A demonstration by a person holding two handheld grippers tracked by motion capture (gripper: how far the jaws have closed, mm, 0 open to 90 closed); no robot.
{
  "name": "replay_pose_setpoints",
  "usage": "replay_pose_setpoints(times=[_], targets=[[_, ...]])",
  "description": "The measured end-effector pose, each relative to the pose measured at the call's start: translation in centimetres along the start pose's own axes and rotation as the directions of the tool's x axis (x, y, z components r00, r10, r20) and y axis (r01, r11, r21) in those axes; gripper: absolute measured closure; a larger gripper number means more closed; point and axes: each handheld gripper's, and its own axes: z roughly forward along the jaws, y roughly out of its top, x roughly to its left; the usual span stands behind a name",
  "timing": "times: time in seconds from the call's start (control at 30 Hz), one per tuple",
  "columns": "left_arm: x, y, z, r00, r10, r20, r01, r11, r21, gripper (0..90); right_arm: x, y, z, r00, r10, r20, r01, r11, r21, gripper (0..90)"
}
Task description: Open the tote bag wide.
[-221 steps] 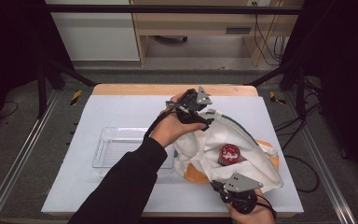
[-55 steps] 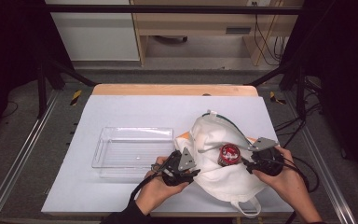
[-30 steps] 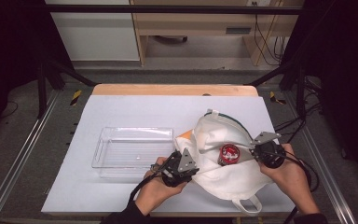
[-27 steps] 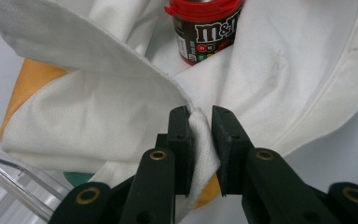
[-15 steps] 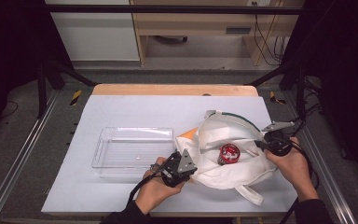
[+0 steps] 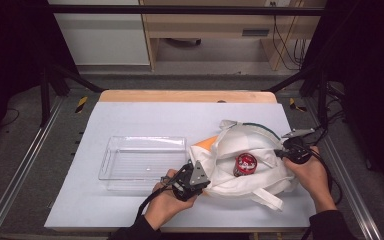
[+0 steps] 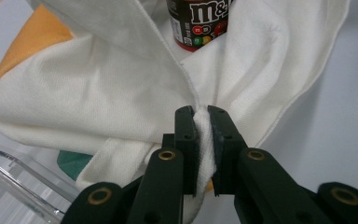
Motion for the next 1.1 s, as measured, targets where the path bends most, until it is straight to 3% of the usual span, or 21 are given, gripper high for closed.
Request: replay_pose_setpoints(times=[0.3, 0.63, 1.1], targets=[[-0.1, -0.2, 0.0, 1.0000, 0.003, 0.004, -0.003, 1.0000, 0.008, 83.7, -0.3, 0.3, 0.0, 0.9998, 0.004, 0.021, -0.004, 1.000, 0.009, 86.0], [-0.3, -0.4, 0.1, 0.9999, 0.012, 0.009, -0.012, 0.9996, 0.025, 84.1, -0.7, 0.2, 1.4, 0.9992, 0.030, 0.025, -0.031, 0.998, 0.056, 86.0], [-0.3, -0.7, -0.1, 0.9996, 0.017, 0.022, -0.018, 0.9992, 0.036, 84.2, -0.7, 0.4, 1.7, 0.9983, 0.013, 0.056, -0.017, 0.997, 0.074, 85.9]])
